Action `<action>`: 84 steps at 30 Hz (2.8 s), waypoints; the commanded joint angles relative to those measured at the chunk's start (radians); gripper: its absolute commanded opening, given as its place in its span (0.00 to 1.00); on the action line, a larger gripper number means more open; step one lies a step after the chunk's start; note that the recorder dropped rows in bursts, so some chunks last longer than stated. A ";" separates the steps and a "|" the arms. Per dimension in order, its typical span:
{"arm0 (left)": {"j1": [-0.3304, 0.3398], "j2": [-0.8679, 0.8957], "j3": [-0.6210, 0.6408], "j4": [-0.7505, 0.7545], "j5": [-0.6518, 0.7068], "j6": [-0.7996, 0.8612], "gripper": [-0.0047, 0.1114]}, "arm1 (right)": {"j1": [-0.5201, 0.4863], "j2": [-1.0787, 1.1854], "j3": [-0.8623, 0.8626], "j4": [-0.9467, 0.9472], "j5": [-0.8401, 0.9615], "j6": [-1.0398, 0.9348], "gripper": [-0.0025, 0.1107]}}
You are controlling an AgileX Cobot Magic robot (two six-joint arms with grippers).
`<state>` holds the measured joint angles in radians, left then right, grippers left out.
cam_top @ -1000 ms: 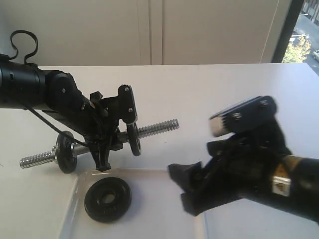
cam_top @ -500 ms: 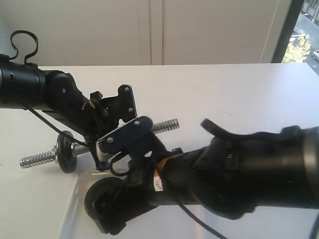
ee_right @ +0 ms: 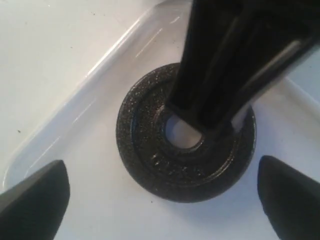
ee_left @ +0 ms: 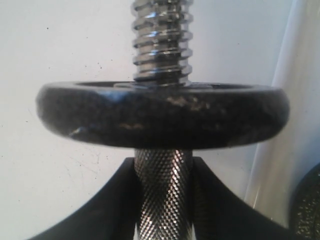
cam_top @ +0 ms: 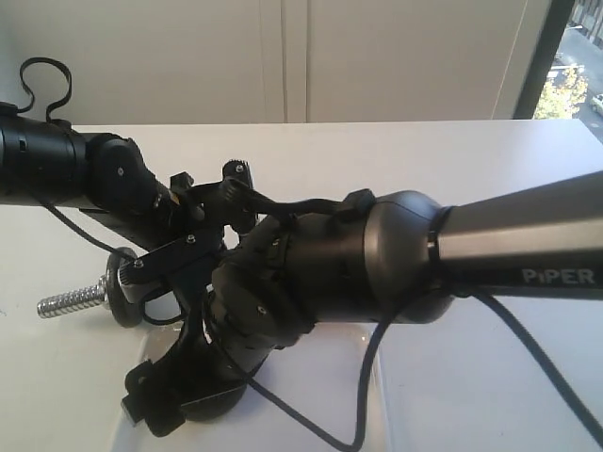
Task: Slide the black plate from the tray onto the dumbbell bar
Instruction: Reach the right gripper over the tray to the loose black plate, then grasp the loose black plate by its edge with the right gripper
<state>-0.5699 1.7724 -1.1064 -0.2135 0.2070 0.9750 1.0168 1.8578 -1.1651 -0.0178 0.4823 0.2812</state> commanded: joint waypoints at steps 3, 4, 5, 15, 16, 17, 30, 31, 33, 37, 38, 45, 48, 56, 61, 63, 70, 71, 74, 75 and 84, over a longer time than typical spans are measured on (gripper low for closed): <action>-0.002 -0.051 -0.022 -0.025 -0.081 -0.007 0.04 | 0.000 0.034 -0.037 -0.017 -0.006 0.011 0.85; -0.002 -0.051 -0.022 -0.025 -0.081 -0.007 0.04 | 0.000 0.039 -0.037 -0.017 -0.022 0.011 0.85; -0.002 -0.051 -0.022 -0.025 -0.081 -0.007 0.04 | 0.000 0.039 -0.037 -0.017 -0.035 0.011 0.85; -0.002 -0.051 -0.022 -0.018 -0.083 -0.007 0.04 | 0.000 0.039 -0.035 0.000 -0.025 0.009 0.85; -0.002 -0.051 -0.022 -0.018 -0.083 -0.007 0.04 | 0.000 0.039 -0.035 0.000 -0.019 0.002 0.85; -0.002 -0.051 -0.022 -0.018 -0.083 -0.007 0.04 | 0.000 0.039 -0.035 0.000 -0.006 -0.012 0.86; -0.002 -0.051 -0.022 -0.018 -0.081 -0.007 0.04 | 0.000 0.039 -0.035 -0.001 -0.007 0.015 0.95; -0.002 -0.051 -0.022 -0.018 -0.081 -0.007 0.04 | 0.000 0.039 -0.035 -0.001 -0.015 0.015 0.95; -0.002 -0.051 -0.022 -0.018 -0.081 -0.007 0.04 | 0.000 0.039 -0.035 0.000 -0.038 0.015 0.95; -0.002 -0.051 -0.022 -0.018 -0.081 -0.007 0.04 | 0.000 0.039 -0.035 0.000 -0.041 0.015 0.95; -0.002 -0.051 -0.022 -0.018 -0.081 -0.007 0.04 | 0.000 0.039 -0.035 0.000 -0.036 0.011 0.95; -0.002 -0.051 -0.022 -0.018 -0.081 -0.007 0.04 | 0.000 0.064 -0.035 -0.022 -0.033 0.008 0.95; -0.002 -0.051 -0.022 -0.018 -0.081 -0.007 0.04 | 0.000 0.078 -0.035 -0.026 -0.033 0.008 0.95; -0.002 -0.051 -0.022 -0.018 -0.081 -0.007 0.04 | 0.000 0.093 -0.035 -0.073 -0.044 0.008 0.95; -0.002 -0.051 -0.022 -0.016 -0.086 -0.007 0.04 | 0.000 0.112 -0.035 -0.075 -0.046 0.010 0.95; 0.000 -0.051 -0.022 -0.008 -0.102 -0.007 0.04 | 0.000 0.116 -0.035 -0.075 -0.046 0.010 0.95; 0.000 -0.040 -0.022 0.007 -0.163 -0.002 0.04 | 0.000 0.116 -0.035 -0.067 -0.061 0.011 0.95; 0.000 -0.035 -0.022 0.011 -0.169 -0.002 0.04 | 0.000 0.116 -0.035 -0.065 -0.063 0.011 0.95; 0.000 -0.018 -0.022 0.014 -0.171 -0.002 0.04 | 0.000 0.116 -0.035 -0.065 -0.065 0.011 0.95; 0.000 -0.016 -0.022 0.014 -0.175 -0.002 0.04 | 0.000 0.118 -0.035 -0.065 -0.067 0.011 0.95; 0.000 -0.014 -0.022 0.014 -0.185 -0.002 0.04 | 0.000 0.131 -0.035 -0.096 -0.098 0.011 0.95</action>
<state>-0.5682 1.7985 -1.1025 -0.1683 0.1174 0.9804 1.0168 1.9873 -1.1958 -0.0987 0.4113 0.2926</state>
